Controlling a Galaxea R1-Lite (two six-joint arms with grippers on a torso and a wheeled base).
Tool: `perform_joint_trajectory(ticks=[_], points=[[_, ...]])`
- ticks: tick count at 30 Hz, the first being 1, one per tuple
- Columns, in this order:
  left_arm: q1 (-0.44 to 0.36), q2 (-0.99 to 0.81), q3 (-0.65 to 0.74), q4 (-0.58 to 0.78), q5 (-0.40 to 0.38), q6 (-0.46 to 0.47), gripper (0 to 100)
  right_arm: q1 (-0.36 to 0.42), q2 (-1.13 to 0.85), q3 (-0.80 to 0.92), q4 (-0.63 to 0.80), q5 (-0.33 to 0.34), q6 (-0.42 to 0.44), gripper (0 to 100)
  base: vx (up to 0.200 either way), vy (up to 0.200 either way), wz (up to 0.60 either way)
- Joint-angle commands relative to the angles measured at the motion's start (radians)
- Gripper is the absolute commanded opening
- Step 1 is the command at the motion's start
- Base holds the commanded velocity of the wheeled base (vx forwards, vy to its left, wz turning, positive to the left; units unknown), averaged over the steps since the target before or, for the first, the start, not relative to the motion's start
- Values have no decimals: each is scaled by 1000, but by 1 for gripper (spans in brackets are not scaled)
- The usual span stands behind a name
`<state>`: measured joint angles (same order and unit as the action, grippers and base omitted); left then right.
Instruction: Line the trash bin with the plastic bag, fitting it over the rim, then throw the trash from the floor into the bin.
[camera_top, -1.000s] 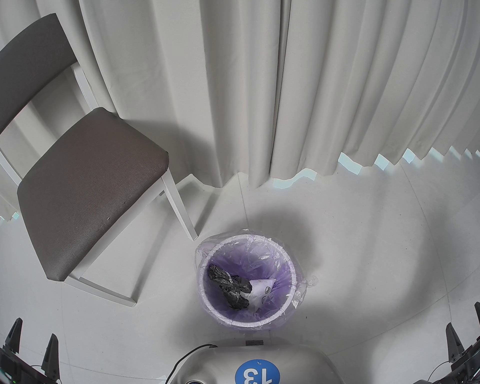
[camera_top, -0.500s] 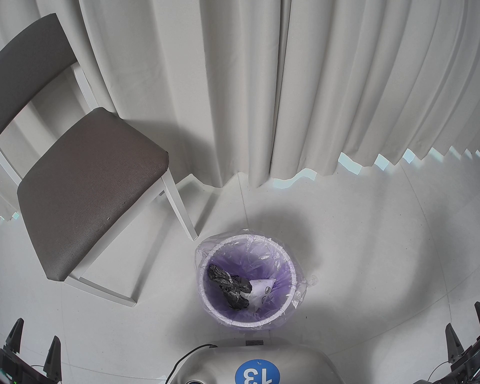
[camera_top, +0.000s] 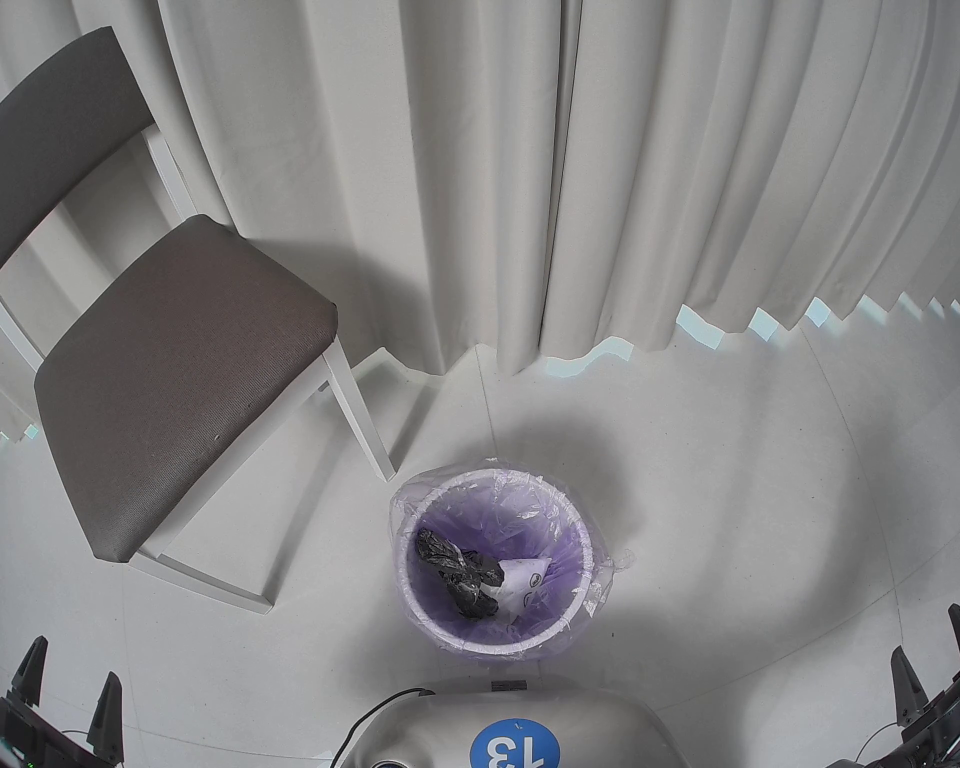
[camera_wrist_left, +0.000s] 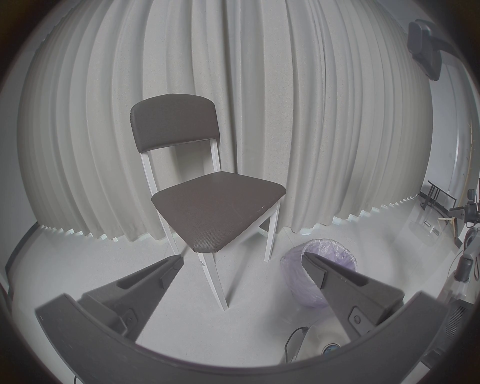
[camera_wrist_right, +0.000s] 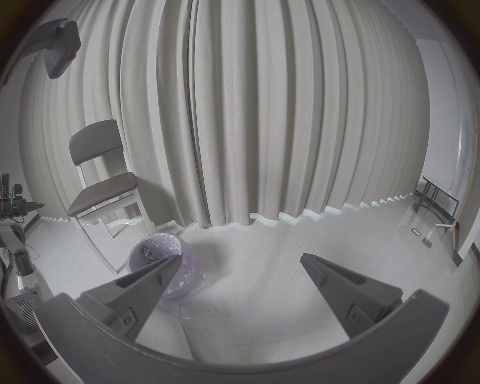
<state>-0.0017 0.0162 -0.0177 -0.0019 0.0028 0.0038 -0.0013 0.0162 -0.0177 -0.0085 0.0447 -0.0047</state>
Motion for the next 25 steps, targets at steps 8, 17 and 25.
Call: perform_joint_trajectory(ticks=[8, 17, 25], points=[[0, -15, 18, 0, 0, 1, 100, 1, -10, 18, -2, -5, 14, 100, 0, 0, 0], [0, -15, 18, 0, 0, 1, 100, 0, -12, 18, -2, -3, 11, 100, 0, 0, 0], [0, -15, 18, 0, 0, 1, 100, 0, -10, 18, -2, -5, 15, 100, 0, 0, 0]])
